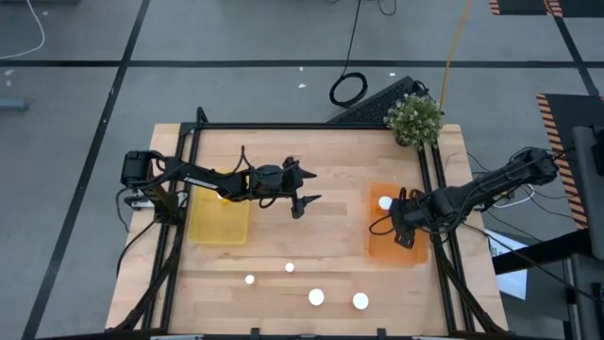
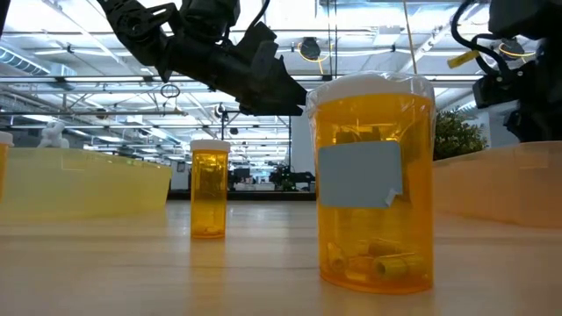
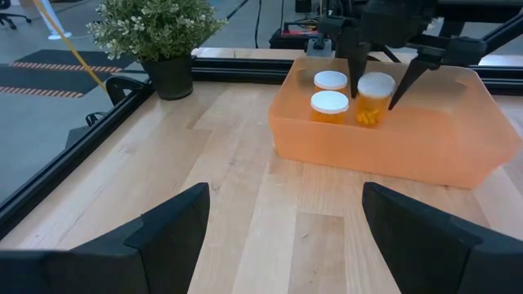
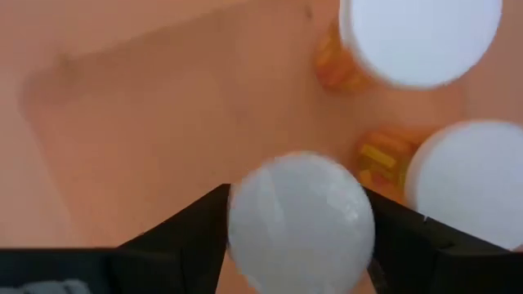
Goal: Pick and place medicine bottles into bin by pill shape (circle, oval)
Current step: Put the large orange pill bottle into the orange bin
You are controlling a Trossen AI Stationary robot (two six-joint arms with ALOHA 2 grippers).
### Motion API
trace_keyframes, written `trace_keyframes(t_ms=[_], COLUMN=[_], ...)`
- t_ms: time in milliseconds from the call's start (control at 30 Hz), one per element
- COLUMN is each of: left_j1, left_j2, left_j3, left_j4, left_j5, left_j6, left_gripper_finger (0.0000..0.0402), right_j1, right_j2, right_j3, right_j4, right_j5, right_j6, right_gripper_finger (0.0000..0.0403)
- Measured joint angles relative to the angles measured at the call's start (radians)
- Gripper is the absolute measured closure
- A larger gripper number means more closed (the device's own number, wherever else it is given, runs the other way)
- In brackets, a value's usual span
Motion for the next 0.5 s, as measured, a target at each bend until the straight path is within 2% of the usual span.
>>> trace_keyframes(t_ms=[267,500], left_j1=[0.000,-0.006], left_j2=[0.000,0.000], left_j3=[0.000,0.000], left_j4=[0.000,-0.008], left_j5=[0.000,0.000], left_j6=[-0.004,-0.021], left_gripper_finger=[0.0076,0.0076], right_j1=[0.020,0.020], right_j2=[-0.008,-0.056], right_j3=[-0.004,0.051], right_j4=[-0.003,0.001], right_j5=[0.001,0.001], right_j6=[0.015,0.020], right_gripper_finger=[0.0125,0.0121])
